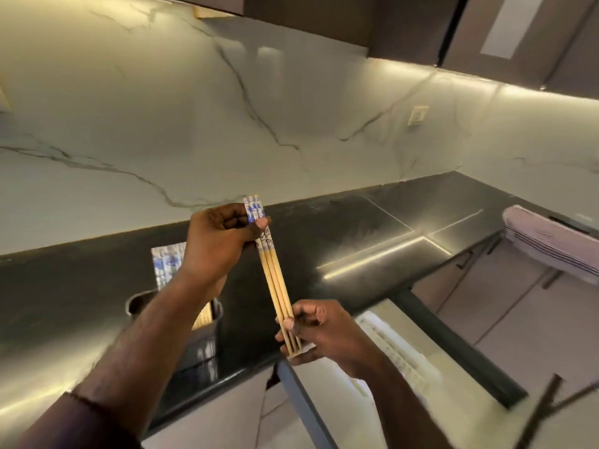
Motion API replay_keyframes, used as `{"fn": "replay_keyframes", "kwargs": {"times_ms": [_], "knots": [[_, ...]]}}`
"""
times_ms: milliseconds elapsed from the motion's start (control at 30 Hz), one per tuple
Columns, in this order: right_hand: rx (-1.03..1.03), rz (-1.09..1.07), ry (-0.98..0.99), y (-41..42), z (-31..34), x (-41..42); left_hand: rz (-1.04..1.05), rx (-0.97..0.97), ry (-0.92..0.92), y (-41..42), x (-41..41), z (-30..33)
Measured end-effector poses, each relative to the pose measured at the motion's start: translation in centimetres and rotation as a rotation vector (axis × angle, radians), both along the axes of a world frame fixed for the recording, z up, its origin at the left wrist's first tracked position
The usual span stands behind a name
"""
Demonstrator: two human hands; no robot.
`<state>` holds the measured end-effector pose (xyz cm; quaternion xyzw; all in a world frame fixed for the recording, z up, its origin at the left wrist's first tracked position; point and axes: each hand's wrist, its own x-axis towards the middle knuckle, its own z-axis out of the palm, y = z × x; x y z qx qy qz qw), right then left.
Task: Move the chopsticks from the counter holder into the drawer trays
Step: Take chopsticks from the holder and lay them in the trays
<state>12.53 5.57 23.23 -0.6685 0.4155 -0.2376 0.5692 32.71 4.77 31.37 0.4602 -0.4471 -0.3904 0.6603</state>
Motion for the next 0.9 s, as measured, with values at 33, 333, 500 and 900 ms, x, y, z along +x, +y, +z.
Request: {"fn": "replay_keyframes", "kwargs": {"times_ms": [33, 333, 500, 900], "knots": [[0.002, -0.03, 0.003, 0.8, 0.0, -2.1, -0.001, 0.007, 0.019, 0.3, -1.9, -0.3], [0.083, -0.239, 0.078, 5.7, 0.3, -18.6, -0.133, 0.122, 0.151, 0.6, -17.8, -4.3], [0.176, -0.341, 0.131, 5.7, -1.6, -24.4, -0.183, 0.276, 0.172, -1.5, -23.8, -8.2], [0.361, -0.436, 0.425, -2.1, -9.7, -28.4, -0.227, 0.541, 0.198, -9.4, -28.6, -20.0]]}}
